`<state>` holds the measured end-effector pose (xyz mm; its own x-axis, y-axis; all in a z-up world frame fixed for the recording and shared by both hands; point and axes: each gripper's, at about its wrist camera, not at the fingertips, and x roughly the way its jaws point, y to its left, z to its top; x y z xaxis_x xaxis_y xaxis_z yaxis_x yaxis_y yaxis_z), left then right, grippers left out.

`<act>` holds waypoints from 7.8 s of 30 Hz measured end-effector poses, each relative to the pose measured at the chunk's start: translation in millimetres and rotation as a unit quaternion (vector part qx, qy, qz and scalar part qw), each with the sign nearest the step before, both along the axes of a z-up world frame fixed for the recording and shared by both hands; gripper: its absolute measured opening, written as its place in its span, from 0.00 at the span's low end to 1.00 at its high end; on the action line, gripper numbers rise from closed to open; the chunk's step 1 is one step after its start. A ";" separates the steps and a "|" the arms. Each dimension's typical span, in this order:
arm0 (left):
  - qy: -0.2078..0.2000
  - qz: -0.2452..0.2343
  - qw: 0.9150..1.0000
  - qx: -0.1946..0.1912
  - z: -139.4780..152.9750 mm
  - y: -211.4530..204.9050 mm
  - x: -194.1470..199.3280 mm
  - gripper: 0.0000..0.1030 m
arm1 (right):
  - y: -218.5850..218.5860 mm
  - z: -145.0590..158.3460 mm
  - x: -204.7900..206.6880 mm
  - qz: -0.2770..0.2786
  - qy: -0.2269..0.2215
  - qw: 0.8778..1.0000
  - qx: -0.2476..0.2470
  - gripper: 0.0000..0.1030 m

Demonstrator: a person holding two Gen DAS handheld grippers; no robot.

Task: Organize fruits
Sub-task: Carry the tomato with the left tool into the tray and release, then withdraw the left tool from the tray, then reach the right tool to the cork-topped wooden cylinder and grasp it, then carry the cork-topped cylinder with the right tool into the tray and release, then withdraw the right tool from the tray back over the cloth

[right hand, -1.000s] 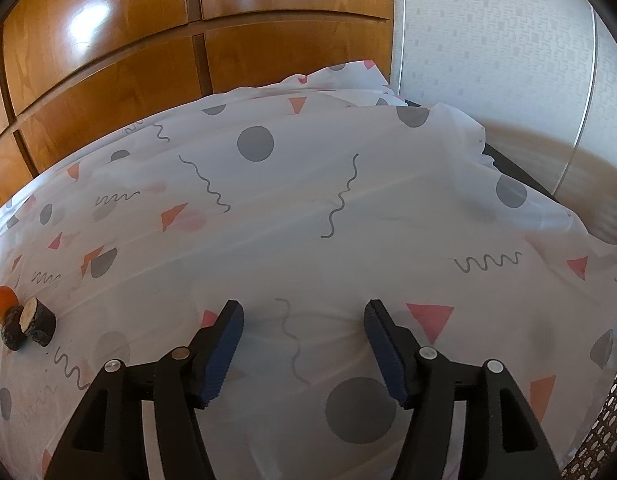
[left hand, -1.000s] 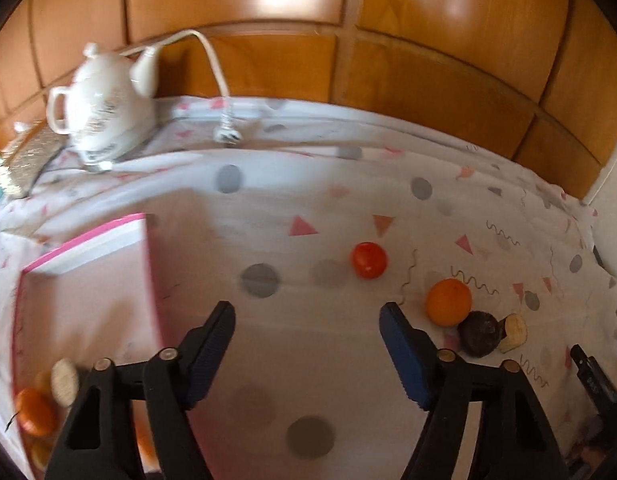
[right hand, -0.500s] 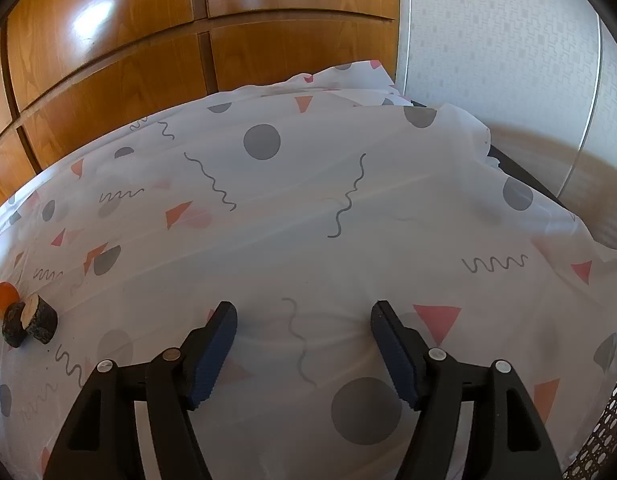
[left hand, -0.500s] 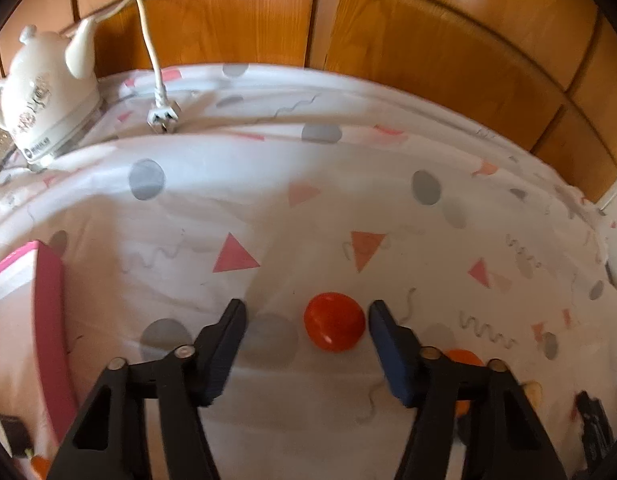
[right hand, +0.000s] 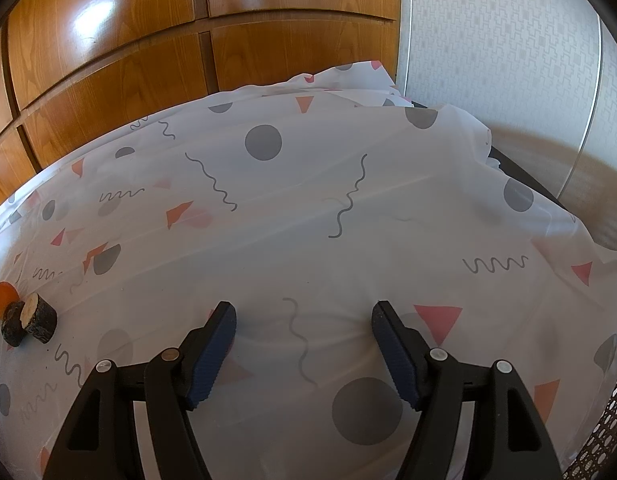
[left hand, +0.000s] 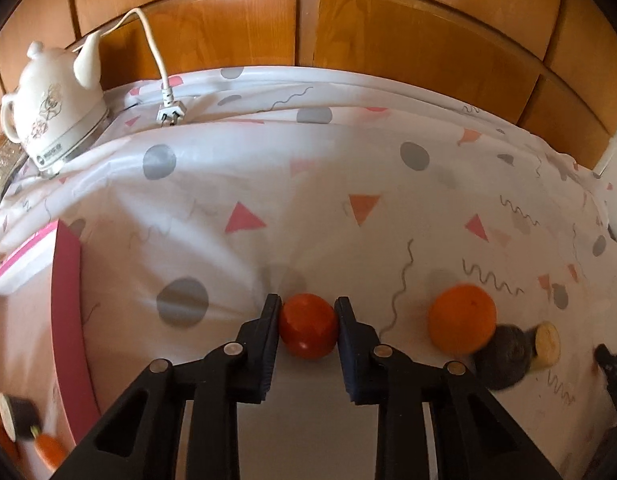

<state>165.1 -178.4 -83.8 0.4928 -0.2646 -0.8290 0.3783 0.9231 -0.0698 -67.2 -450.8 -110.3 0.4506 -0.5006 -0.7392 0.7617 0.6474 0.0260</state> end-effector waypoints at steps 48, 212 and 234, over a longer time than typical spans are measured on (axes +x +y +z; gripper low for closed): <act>-0.003 0.240 0.966 -0.093 28.9 267.9 -24.7 0.26 | 2.2 0.0 0.5 0.002 0.005 1.000 -0.004 0.71; -0.028 0.362 0.928 -0.088 31.0 318.6 -127.2 0.75 | 303.2 77.7 122.2 0.415 -0.021 0.906 0.075 0.37; -0.054 0.321 0.942 -0.083 49.4 293.4 -133.0 0.75 | 68.0 45.6 25.1 0.078 0.025 0.997 -0.010 0.37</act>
<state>32.1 115.0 -34.4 0.6748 -0.0050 -0.7380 -0.2408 0.9438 -0.2266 -42.1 -382.8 -64.7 0.4868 -0.4418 -0.7535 0.6518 0.7580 -0.0233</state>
